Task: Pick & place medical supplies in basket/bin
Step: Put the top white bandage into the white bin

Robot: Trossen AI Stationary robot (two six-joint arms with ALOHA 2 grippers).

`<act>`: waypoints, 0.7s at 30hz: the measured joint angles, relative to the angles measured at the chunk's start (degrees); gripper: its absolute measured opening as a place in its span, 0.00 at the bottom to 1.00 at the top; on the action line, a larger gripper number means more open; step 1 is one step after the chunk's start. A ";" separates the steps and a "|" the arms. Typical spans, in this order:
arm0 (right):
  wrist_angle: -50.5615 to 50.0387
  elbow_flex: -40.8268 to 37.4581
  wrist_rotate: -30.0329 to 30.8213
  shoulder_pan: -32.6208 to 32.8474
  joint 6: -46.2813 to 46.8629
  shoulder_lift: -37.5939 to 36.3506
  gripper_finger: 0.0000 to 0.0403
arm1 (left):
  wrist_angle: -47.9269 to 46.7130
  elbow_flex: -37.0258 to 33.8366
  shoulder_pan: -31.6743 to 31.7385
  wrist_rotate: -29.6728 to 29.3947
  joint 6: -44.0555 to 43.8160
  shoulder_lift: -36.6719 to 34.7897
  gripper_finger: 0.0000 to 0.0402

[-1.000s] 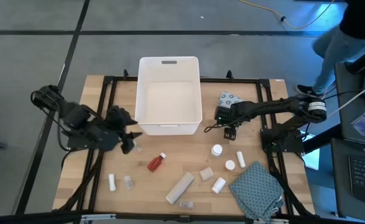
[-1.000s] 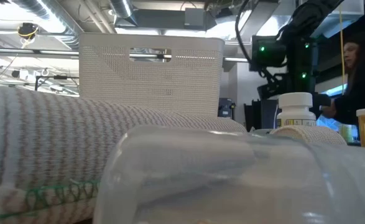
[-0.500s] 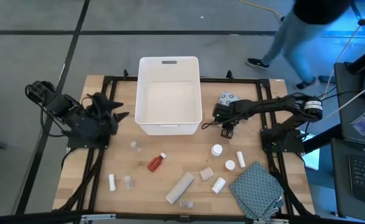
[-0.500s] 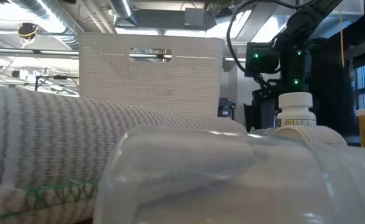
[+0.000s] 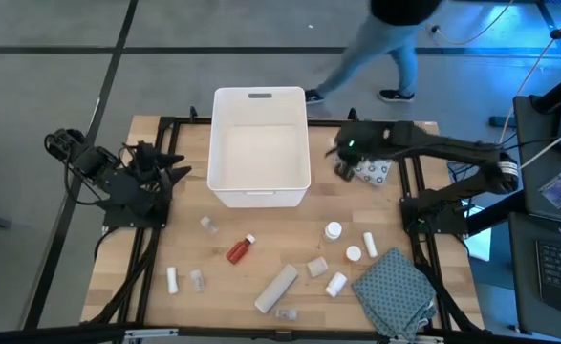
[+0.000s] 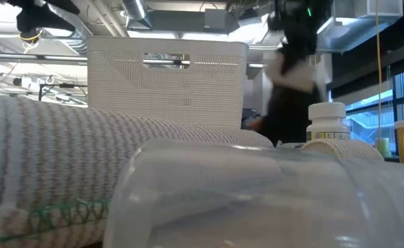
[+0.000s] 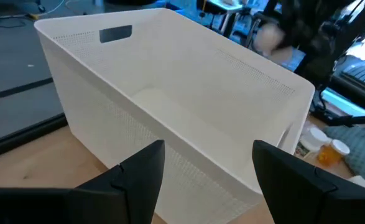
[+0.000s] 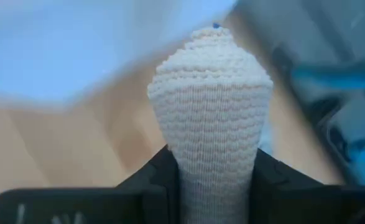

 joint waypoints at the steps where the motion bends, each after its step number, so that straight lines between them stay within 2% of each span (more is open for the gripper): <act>1: 0.90 2.70 0.14 -0.05 0.00 -0.09 0.27 | 0.85 -0.85 0.00 -0.08 0.52 -0.81 0.58; 5: 10.65 11.44 -3.85 -0.36 -3.88 1.08 0.27 | 3.99 -3.85 0.00 -0.31 3.31 -4.02 0.58; 9: 20.23 18.02 -7.83 -0.34 -9.67 5.56 0.27 | 4.69 -4.88 0.00 -0.37 4.30 -5.98 0.58; 17: 19.20 31.64 -14.44 -0.43 -17.02 22.89 0.28 | 4.60 -5.36 0.00 -0.39 5.28 -7.53 0.58; 21: 15.63 36.72 -15.25 -0.48 -20.27 32.21 0.28 | 4.60 -5.36 0.00 -0.35 6.51 -7.53 0.58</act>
